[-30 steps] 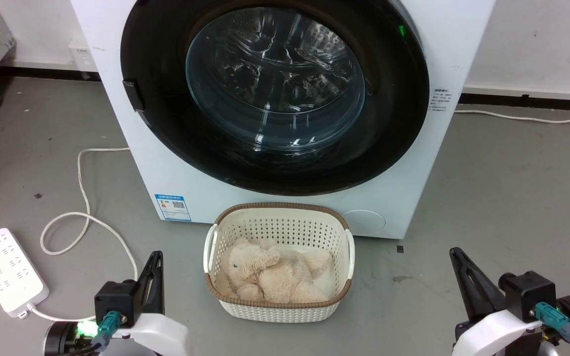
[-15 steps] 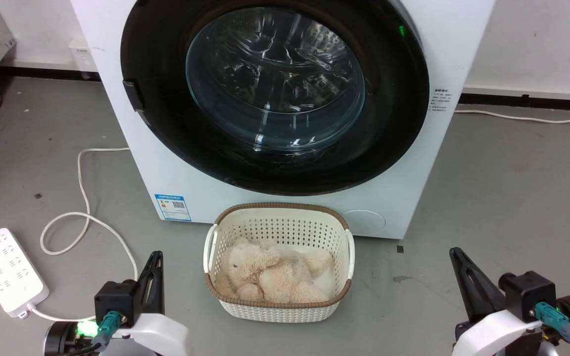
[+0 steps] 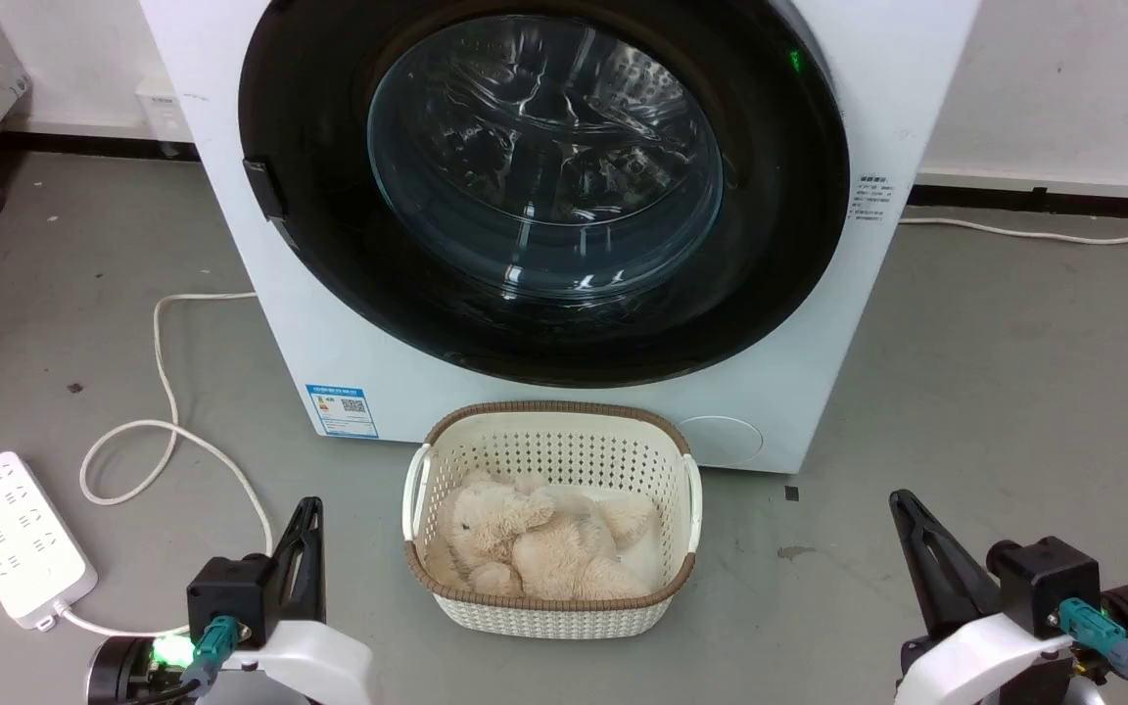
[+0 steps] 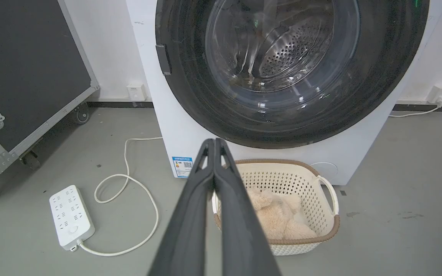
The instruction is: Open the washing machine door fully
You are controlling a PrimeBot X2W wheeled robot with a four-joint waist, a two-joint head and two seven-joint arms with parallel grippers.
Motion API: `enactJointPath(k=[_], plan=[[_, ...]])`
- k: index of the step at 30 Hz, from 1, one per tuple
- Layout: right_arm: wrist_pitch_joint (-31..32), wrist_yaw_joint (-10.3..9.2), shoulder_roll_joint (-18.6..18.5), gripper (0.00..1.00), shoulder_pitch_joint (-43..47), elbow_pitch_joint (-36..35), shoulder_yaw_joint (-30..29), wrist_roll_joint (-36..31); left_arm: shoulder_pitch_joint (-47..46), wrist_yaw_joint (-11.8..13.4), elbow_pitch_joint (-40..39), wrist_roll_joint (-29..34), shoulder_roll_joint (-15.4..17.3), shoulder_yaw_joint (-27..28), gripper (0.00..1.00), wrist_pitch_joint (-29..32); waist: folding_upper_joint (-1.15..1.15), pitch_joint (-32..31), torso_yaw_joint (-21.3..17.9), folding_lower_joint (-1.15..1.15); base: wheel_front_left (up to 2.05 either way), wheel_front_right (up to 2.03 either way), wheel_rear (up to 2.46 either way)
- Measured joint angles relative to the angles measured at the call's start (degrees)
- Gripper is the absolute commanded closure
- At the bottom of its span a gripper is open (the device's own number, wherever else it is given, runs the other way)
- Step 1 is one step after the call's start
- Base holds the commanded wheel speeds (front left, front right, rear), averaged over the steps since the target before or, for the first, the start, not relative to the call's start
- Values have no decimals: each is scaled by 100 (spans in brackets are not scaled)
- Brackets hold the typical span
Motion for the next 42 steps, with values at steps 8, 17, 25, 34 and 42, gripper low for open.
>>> enactJointPath(k=[8,17,25,34,42], plan=[[0,1,-1,0,2,-1,1,3,3,3,3,-9,0,-1,0,0,0,0,0,0,0,0,0],[-32,1,-1,0,4,-1,-4,36,4,3,4,-18,0,-23,0,-13,0,3,-1,0,0,0,0],[-113,1,-1,0,13,-26,-21,81,6,9,4,-40,0,-93,0,-113,0,25,-2,0,0,0,0],[-222,1,-1,0,14,-57,-41,170,6,27,-4,-69,0,-153,0,-223,0,118,9,0,0,0,0],[-324,1,-8,100,10,-82,-63,350,5,59,-58,-89,0,-263,0,-318,0,283,24,0,0,0,0]])
